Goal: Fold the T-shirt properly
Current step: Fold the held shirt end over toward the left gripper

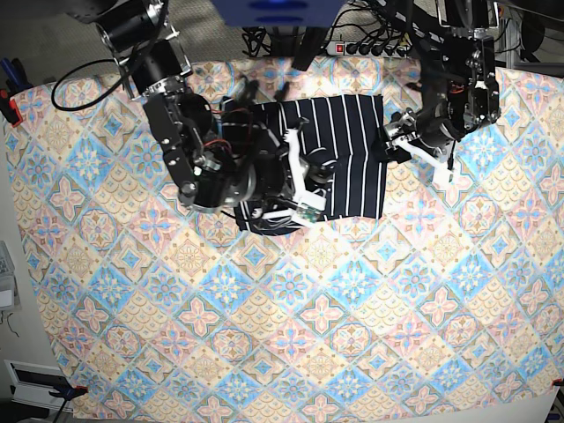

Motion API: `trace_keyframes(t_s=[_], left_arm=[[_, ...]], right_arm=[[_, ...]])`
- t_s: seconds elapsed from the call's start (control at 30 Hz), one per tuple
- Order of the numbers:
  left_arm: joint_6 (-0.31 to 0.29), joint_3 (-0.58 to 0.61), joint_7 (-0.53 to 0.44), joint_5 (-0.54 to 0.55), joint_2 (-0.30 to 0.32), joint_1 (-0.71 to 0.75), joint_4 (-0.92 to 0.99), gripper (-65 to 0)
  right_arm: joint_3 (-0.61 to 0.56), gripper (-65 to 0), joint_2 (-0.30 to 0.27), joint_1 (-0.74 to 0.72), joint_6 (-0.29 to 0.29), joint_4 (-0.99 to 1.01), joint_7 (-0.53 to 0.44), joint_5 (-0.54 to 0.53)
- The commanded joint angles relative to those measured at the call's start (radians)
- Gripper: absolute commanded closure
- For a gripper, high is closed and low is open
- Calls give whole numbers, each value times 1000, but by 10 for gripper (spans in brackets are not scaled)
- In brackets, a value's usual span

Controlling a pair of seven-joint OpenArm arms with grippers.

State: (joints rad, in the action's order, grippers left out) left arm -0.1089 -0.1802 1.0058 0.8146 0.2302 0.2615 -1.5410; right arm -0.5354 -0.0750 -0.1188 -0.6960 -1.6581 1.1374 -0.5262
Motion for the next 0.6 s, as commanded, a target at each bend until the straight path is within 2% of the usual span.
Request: trace_keyframes(t_s=[0.0, 0.27, 0.57], left_arm=[[-7, -11, -8, 15, 7, -8, -19, -406], [-7, -32, -8, 13, 7, 5, -19, -406], [-7, -32, -8, 13, 7, 5, -19, -406]], right_arm=[[-10, -7, 16, -31, -2, 3, -17, 2], [-79, -7, 68, -80, -2, 75, -23, 45], [-176, -8, 67, -121, -2, 161, -167, 59]])
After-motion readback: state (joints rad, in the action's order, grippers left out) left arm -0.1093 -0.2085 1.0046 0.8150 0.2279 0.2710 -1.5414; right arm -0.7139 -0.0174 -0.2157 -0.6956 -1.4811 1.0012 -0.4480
